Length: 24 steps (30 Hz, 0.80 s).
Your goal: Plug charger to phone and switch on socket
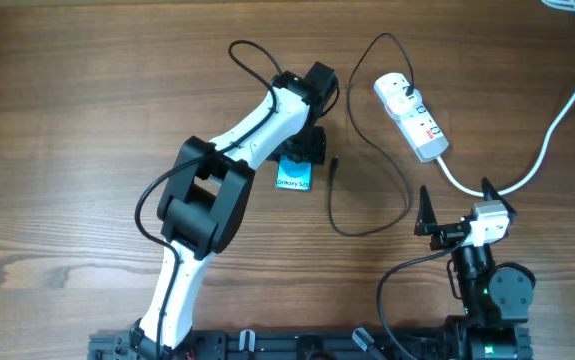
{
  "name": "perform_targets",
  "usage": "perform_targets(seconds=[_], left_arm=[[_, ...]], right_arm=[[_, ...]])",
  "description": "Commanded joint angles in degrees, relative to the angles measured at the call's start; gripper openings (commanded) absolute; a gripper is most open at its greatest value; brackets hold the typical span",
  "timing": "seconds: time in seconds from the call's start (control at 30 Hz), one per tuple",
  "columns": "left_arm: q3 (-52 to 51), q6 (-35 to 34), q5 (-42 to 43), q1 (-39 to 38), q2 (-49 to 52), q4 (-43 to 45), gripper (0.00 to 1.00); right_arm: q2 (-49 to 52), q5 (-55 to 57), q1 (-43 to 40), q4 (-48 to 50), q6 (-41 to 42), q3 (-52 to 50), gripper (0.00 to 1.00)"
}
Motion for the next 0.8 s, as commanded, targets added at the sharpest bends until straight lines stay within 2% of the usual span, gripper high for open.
perform_targets(seconds=[0.0, 0.2, 0.53, 0.77], left_arm=[[-2.1, 0.3, -0.7, 0.0, 2.3, 0.9, 0.72], [-0.2, 0.2, -0.7, 0.3, 1.0, -0.6, 0.72], [0.6, -3.8, 2.4, 3.5, -3.6, -2.8, 0.72], [0.6, -3.8, 15.5, 7.1, -7.5, -4.0, 0.71]], right_arm=[[-0.3, 0.9, 0.1, 0.3, 0.8, 0.0, 1.0], [-0.3, 0.9, 0.1, 0.3, 0.8, -0.1, 1.0], [-0.3, 0.9, 0.1, 0.3, 0.8, -0.1, 1.0], [-0.3, 0.9, 0.1, 0.3, 0.8, -0.1, 1.0]])
